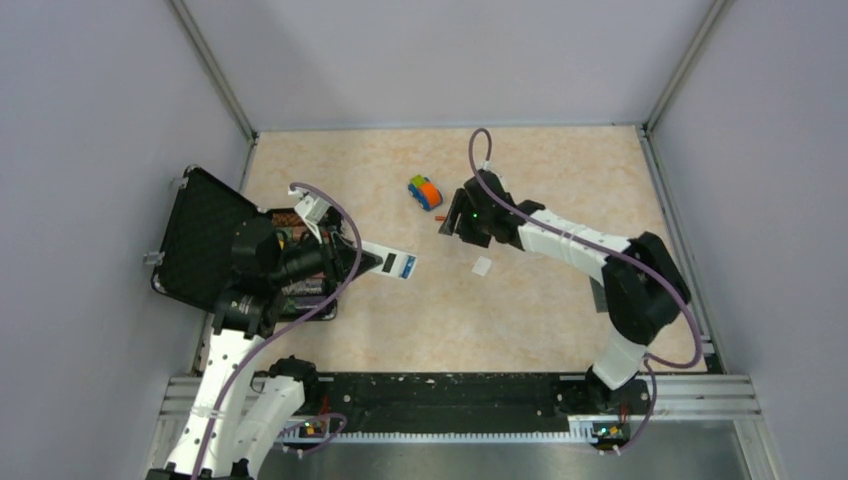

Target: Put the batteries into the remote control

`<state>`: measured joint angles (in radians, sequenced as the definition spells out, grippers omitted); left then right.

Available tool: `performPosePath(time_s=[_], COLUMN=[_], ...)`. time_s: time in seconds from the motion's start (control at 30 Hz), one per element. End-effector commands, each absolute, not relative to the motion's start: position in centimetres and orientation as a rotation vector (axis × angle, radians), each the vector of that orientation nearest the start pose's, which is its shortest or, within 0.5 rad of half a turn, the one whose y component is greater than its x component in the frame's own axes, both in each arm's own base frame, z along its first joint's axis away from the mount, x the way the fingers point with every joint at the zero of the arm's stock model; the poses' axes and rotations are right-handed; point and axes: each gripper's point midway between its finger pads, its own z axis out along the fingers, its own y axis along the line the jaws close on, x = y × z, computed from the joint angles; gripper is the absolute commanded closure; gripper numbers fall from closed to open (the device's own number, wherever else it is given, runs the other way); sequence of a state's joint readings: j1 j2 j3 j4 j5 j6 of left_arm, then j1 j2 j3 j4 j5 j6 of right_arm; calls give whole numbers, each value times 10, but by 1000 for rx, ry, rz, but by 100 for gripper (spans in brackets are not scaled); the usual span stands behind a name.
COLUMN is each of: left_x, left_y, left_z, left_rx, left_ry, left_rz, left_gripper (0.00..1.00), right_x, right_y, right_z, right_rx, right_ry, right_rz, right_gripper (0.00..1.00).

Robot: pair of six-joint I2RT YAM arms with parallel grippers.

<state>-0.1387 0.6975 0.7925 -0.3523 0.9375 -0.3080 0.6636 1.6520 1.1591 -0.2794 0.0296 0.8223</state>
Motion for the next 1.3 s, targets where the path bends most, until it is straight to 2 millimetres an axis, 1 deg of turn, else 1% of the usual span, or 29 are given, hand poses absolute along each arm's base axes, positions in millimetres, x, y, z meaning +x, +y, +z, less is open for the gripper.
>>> performPosePath(time_s=[0.0,0.03,0.17,0.23,0.3,0.37,0.5,0.53,0.63,0.7,0.8,0.87,0.97,1.13,1.27], left_x=[208,210,218,221,224,226,228,229,229,229,229,229,230,231,227], left_y=[-161,-158,-149,-145,-142,-140,-138,-137,-135,-134,-132,-132,-130,-130,-129], left_z=[290,289,288,286,285,283,287,289,297,300,303,305,307,306,306], left_rx=[374,352,268,235,203,177,160,160,163,164,158,152,140,124,133], left_ry=[1796,1796,1778,1773,1772,1777,1768,1764,1747,1742,1737,1734,1732,1738,1752], left_rz=[-1013,-994,-929,-912,-896,-886,-875,-869,-852,-842,-831,-828,-823,-826,-815], left_gripper=[100,100,100,100,100,100,100,100,100,100,100,100,100,100,100], right_x=[370,375,394,406,417,429,439,441,442,442,443,445,446,450,454], right_y=[307,310,316,322,330,339,346,347,348,344,336,330,326,321,318], right_z=[110,102,93,95,99,107,100,97,92,90,81,71,60,40,26], right_rx=[560,600,748,728,596,398,-55,-217,-563,-765,-997,-1099,-1180,-1231,-1201], right_ry=[2437,2442,2402,2377,2367,2335,2320,2304,2241,2178,2109,2090,2079,2123,2182], right_rz=[669,659,656,672,666,674,584,549,476,408,306,246,227,216,231], right_gripper=[43,44,46,46,46,46,44,44,42,39,38,38,38,39,44])
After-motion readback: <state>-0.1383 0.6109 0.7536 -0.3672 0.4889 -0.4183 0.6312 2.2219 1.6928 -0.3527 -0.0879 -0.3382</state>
